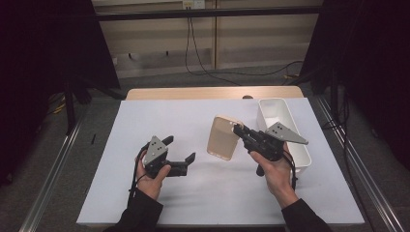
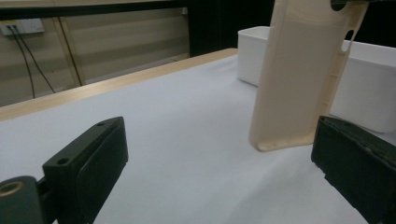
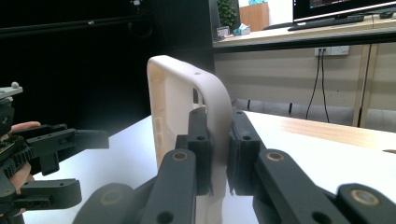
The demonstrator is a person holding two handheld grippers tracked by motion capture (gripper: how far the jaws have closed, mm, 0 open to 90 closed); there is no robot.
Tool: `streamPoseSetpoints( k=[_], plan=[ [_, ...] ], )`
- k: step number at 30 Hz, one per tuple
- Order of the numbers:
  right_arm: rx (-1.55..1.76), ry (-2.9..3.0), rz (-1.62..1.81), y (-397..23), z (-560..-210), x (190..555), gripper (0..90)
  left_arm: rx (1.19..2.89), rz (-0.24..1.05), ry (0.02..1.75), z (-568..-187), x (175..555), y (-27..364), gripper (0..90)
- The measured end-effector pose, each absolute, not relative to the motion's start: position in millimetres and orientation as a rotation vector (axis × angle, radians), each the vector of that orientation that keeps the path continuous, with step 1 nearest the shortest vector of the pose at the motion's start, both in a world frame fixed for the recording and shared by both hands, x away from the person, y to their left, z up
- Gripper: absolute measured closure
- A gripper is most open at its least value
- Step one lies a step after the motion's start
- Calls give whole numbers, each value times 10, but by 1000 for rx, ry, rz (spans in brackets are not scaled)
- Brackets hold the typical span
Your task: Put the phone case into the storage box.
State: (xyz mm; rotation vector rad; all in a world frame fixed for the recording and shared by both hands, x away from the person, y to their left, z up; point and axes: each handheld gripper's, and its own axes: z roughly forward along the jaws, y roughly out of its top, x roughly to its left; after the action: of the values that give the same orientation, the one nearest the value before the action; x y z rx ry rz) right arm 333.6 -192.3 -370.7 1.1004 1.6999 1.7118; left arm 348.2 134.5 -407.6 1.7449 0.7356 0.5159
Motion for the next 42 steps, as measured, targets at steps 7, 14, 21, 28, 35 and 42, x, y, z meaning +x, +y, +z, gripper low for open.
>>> streamPoseSetpoints(
  k=[7, 14, 21, 28, 35, 42],
  plan=[
    [1065, 1710, 1710, -1974, -3679, 3347, 815, 1684, 497, 796, -4153, 3454, 1574, 42],
    [1067, 1722, 1707, -2004, -3671, 3365, 814, 1691, 526, 786, -4165, 3381, 1699, 37],
    [1062, 1716, 1708, -2067, -3631, 3367, 813, 1686, 582, 795, -4182, 3297, 1824, 32],
    [1060, 1697, 1721, -2132, -3573, 3356, 813, 1670, 595, 796, -4181, 3166, 1925, 27],
    [1069, 1659, 1722, -2259, -3499, 3346, 813, 1657, 625, 832, -4208, 3126, 2103, 19],
    [1048, 1639, 1729, -2350, -3408, 3337, 814, 1622, 633, 872, -4227, 3064, 2215, 21]
  ],
)
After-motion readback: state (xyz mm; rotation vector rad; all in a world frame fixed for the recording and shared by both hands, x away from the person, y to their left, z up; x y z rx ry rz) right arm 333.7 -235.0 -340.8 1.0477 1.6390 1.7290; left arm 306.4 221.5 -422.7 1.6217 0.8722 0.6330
